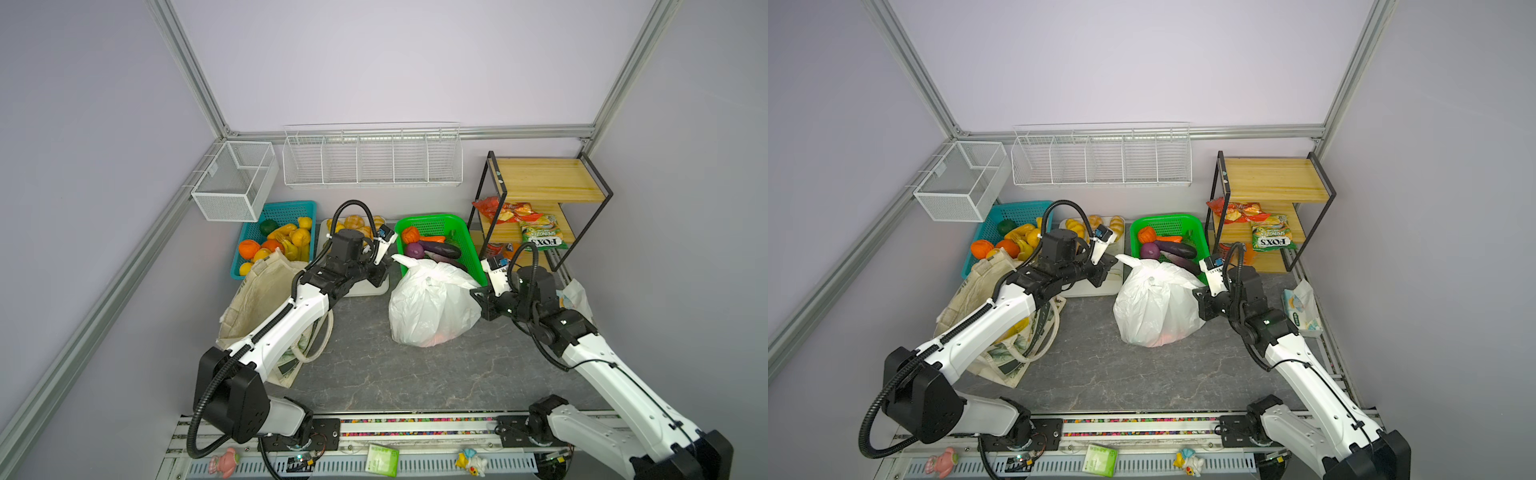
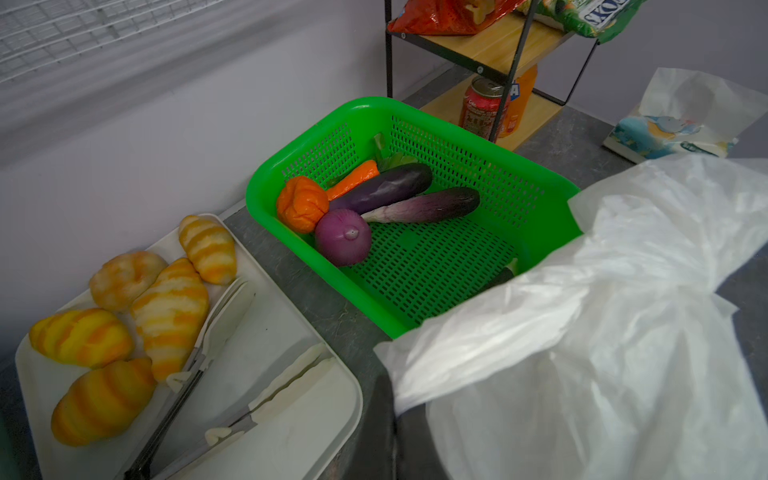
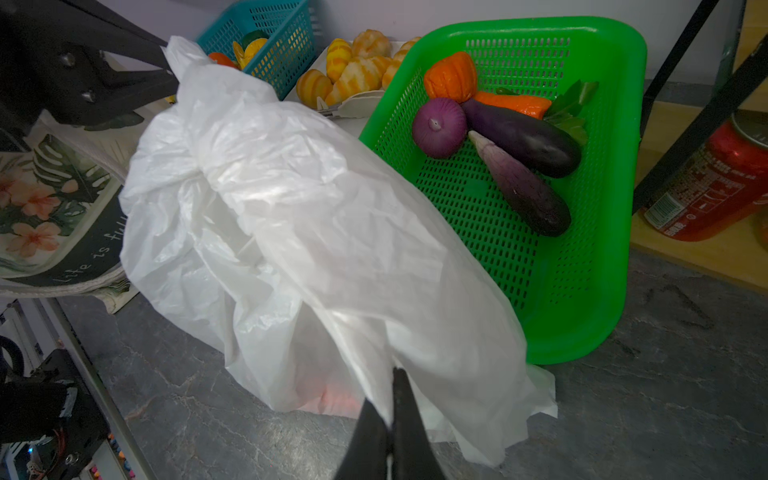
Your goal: Place the mixed food into the grocery bags and tie them
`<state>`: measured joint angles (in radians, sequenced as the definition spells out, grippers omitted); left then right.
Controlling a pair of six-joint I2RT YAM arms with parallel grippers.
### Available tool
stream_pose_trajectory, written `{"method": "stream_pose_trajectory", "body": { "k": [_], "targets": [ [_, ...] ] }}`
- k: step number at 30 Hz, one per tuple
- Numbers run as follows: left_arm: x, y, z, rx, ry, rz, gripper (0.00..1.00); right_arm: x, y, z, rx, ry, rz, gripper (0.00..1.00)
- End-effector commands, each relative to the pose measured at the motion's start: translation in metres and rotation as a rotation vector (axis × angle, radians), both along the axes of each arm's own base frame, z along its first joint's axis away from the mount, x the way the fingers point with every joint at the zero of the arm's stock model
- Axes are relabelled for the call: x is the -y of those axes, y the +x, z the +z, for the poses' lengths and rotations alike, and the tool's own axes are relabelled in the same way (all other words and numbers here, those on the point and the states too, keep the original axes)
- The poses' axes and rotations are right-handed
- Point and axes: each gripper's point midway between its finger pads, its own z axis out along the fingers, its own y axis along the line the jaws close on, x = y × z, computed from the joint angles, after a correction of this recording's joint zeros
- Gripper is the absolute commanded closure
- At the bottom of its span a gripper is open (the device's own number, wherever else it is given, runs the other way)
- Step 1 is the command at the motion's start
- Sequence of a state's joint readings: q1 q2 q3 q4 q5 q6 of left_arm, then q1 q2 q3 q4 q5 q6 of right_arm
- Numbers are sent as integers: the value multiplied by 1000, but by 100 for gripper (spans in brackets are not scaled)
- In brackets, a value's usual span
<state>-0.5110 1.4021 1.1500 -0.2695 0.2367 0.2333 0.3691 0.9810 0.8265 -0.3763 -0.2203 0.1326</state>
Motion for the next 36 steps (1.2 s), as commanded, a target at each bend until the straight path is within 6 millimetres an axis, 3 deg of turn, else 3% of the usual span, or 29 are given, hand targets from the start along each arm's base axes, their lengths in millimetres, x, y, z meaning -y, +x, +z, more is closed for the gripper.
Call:
{"method": "stream_pose_trajectory", "body": {
  "k": [1, 4, 9, 18, 21, 25, 26, 28, 30, 33, 36],
  "targets": [
    [-51, 26, 3, 57, 9, 240, 100, 27, -11, -41, -166, -44, -104, 94],
    [-57, 25, -5, 55, 19, 261, 100, 35, -12, -51, -202, -38, -135, 94],
    [-57, 23, 4, 83, -7, 259, 100, 24, -11, -37, -190, 21, -100, 94],
    [-77, 32, -31, 66, 95, 356, 100, 53, -19, -83, -318, 59, -211, 94],
    [-71, 30, -36, 49, 79, 323, 100, 49, -18, -80, -309, 80, -196, 94],
    [-49, 17, -20, 50, -55, 215, 100, 39, -15, -68, -273, 109, -148, 94],
    [-41, 12, -13, 42, -114, 181, 98, 38, -14, -66, -269, 108, -143, 94],
    [-29, 2, -1, 4, -240, 137, 75, 36, -14, -64, -264, 106, -134, 94],
    [-15, -15, 14, -39, -377, 59, 62, 35, -14, -64, -259, 102, -130, 94],
    [-14, -34, 35, -99, -567, 61, 50, 35, -14, -63, -251, 95, -129, 94],
    [-18, -52, 43, -132, -640, 75, 40, 35, -12, -61, -244, 94, -126, 94]
  ]
}}
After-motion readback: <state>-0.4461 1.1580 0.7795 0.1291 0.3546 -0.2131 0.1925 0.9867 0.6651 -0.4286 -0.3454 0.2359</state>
